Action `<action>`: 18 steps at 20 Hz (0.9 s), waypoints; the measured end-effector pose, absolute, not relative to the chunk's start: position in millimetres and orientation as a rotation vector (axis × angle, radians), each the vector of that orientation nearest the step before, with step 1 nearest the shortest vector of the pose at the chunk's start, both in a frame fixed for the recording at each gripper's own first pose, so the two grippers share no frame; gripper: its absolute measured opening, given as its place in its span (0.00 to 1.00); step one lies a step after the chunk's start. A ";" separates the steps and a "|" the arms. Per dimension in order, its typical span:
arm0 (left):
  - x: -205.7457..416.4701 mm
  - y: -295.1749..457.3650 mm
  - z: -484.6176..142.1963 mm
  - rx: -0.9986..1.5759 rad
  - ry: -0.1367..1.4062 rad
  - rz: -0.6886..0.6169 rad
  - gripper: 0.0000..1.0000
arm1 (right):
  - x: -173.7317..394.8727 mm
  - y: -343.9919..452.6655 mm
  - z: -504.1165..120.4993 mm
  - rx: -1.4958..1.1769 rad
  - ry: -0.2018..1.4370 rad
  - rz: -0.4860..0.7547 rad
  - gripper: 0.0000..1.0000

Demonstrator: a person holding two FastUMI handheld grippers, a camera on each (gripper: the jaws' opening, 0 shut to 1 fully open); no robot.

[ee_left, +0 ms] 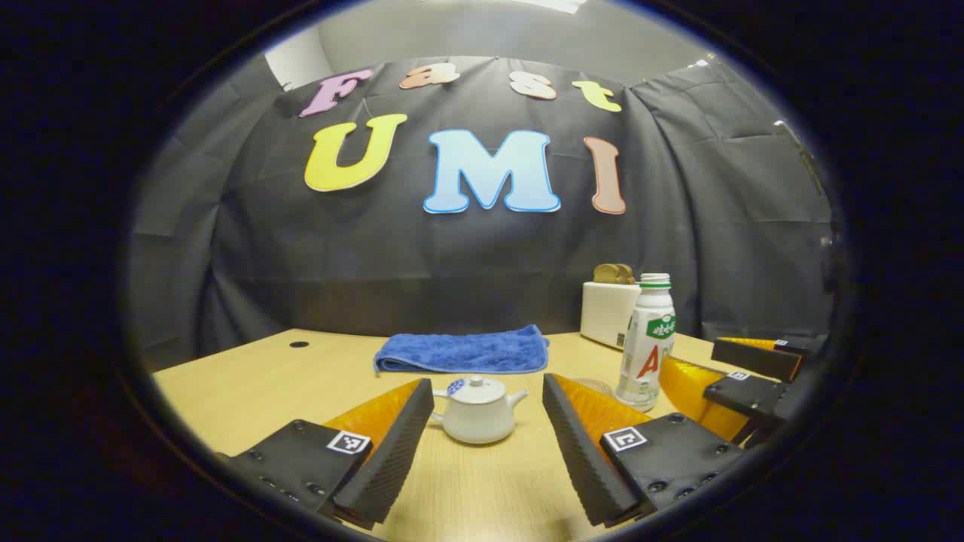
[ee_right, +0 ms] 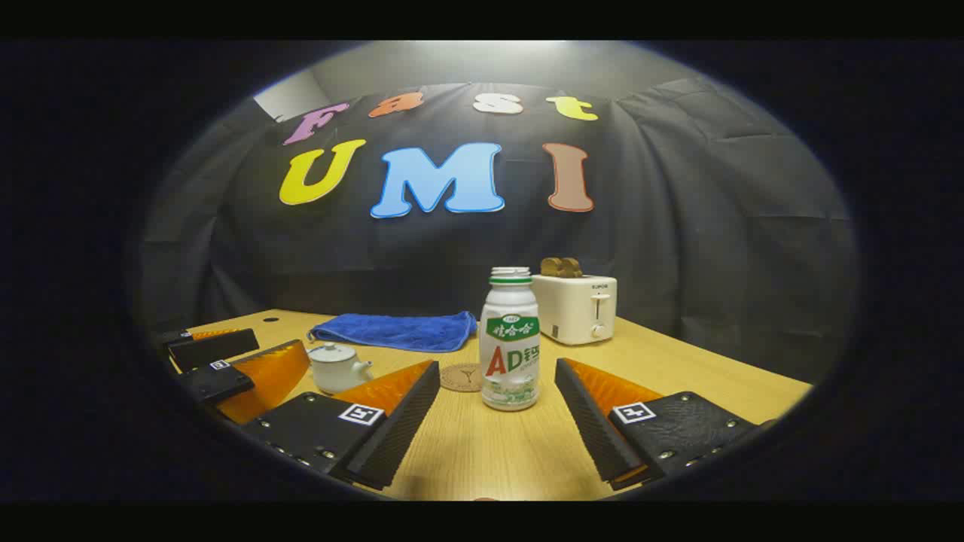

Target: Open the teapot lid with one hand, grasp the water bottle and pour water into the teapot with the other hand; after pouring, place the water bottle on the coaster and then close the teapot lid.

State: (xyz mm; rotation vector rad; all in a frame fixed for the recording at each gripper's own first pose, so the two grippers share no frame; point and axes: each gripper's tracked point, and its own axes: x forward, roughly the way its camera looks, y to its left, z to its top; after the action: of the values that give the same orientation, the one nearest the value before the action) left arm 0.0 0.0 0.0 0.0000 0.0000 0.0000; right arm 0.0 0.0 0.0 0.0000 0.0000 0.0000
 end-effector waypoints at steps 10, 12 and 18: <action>70.2 3.9 -3.5 0.031 0.063 0.014 0.82 | 14.0 -19.8 39.2 -0.001 -0.024 0.012 0.95; 83.4 4.7 -9.1 0.014 0.087 0.015 0.84 | 15.3 -21.2 37.8 0.007 -0.022 0.013 0.95; 113.7 7.4 -28.1 0.023 0.147 0.015 0.70 | 24.3 -27.9 28.0 0.022 0.007 0.011 0.95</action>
State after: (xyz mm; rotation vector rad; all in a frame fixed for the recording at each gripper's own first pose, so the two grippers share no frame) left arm 113.7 7.4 -28.1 0.0229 0.1474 0.0148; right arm 24.3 -27.9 28.0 0.0219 0.0069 0.0111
